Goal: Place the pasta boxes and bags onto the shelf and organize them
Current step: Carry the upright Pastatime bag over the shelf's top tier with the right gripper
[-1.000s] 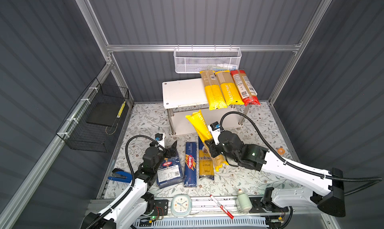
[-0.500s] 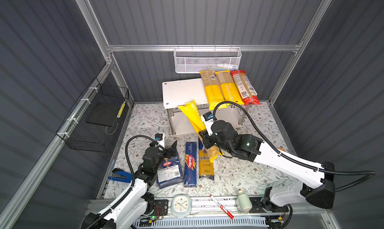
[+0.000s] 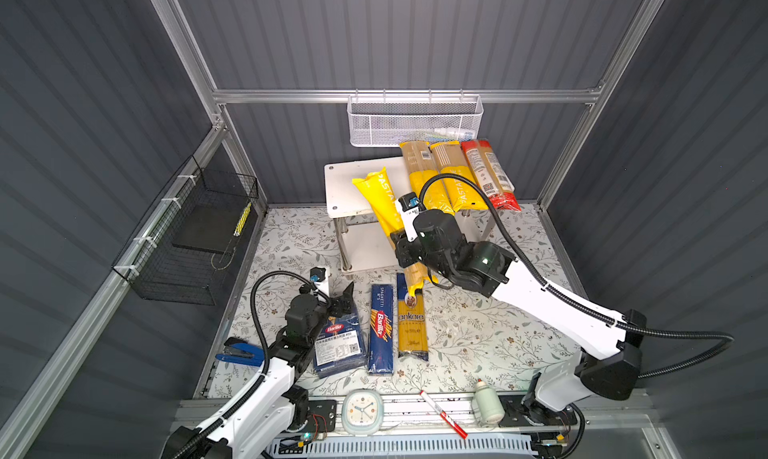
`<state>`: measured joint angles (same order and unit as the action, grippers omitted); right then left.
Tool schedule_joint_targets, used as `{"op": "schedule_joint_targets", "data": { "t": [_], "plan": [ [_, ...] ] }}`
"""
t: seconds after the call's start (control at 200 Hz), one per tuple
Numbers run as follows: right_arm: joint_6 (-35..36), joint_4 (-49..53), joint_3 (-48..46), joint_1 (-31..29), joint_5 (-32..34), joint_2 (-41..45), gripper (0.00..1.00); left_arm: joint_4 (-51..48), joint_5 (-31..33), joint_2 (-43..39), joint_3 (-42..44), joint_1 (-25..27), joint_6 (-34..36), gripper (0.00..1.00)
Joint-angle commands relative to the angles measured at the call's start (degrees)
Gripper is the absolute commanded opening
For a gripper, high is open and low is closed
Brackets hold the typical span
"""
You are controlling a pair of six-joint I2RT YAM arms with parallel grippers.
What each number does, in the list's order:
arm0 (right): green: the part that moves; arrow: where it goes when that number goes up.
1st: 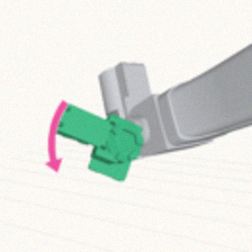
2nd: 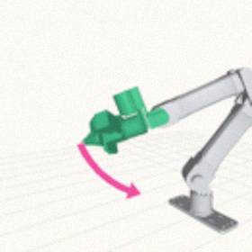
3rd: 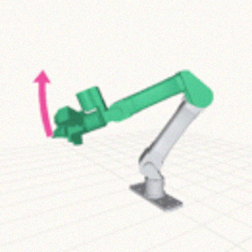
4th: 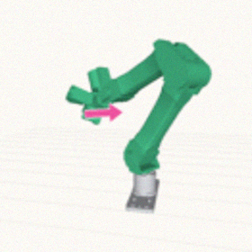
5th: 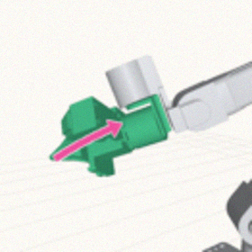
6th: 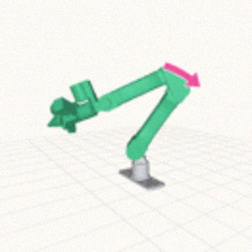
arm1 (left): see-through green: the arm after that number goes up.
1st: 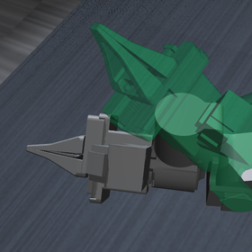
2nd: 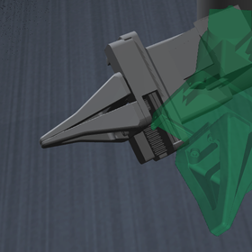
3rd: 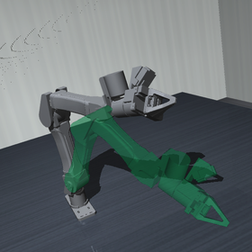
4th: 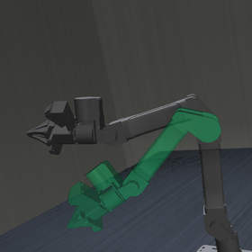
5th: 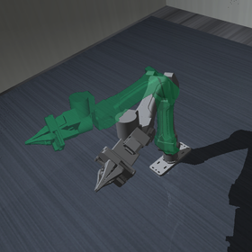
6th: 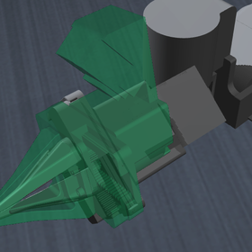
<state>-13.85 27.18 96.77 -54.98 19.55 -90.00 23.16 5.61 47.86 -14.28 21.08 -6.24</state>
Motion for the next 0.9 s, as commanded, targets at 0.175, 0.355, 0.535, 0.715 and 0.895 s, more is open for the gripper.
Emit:
{"op": "schedule_joint_targets", "data": {
  "t": [0.175, 0.355, 0.535, 0.715, 0.895],
  "plan": [
    [4.4, -7.1, 14.0, 3.7, -1.9, -5.0, 0.22, 1.4, 0.1, -1.4, 1.3, 0.0, -0.3, 0.99],
    [4.2, -6.9, 19.7, 5.9, -3.8, -8.8, 0.20, 1.4, -0.1, -1.1, 1.1, 0.0, -0.2, 0.99],
    [4.2, -6.4, 23.7, 7.3, -4.4, -12.0, 0.20, 1.3, -0.2, -0.4, 0.7, 0.0, -0.2, 0.99],
    [3.8, -7.0, 26.4, 9.0, -4.9, -14.2, 0.20, 1.3, -0.3, -0.1, 0.6, 0.0, -0.2, 0.99],
    [3.8, -6.2, 30.3, 10.1, -5.1, -17.0, 0.19, 1.2, -0.3, 0.0, 0.6, 0.1, -0.1, 0.99]
  ]
}}
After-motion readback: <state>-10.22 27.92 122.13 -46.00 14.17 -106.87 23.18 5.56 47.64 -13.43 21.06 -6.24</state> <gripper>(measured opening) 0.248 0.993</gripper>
